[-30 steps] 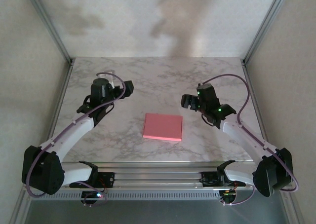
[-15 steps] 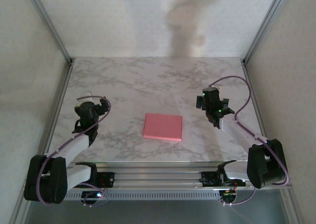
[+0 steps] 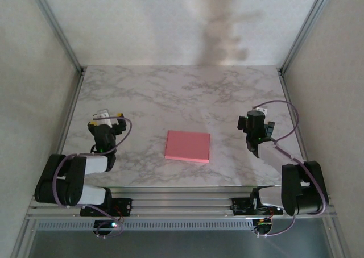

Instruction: Fold the paper box

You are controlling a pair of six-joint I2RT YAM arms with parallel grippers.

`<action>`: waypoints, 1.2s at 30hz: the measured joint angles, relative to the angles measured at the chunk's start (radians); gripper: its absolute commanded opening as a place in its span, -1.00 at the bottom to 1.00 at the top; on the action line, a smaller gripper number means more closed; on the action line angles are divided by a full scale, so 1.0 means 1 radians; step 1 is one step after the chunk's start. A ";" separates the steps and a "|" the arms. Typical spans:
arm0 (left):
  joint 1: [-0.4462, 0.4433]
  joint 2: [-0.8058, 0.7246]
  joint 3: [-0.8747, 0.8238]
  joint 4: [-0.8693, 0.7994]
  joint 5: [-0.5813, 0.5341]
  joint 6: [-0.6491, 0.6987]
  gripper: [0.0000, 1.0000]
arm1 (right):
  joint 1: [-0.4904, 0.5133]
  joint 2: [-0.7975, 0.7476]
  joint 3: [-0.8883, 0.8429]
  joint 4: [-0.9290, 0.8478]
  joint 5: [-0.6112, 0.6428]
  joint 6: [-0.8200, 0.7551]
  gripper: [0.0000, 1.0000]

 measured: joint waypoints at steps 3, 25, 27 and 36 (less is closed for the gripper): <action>0.013 0.067 -0.014 0.106 0.030 0.003 0.98 | -0.014 0.046 -0.046 0.134 -0.021 -0.032 0.99; 0.114 0.133 -0.027 0.216 0.252 -0.016 0.98 | -0.086 0.251 -0.147 0.599 -0.317 -0.099 0.99; 0.114 0.133 -0.027 0.216 0.252 -0.016 0.99 | -0.097 0.248 -0.177 0.652 -0.411 -0.120 0.99; 0.114 0.133 -0.027 0.216 0.252 -0.016 0.99 | -0.100 0.248 -0.129 0.610 -0.393 -0.102 0.99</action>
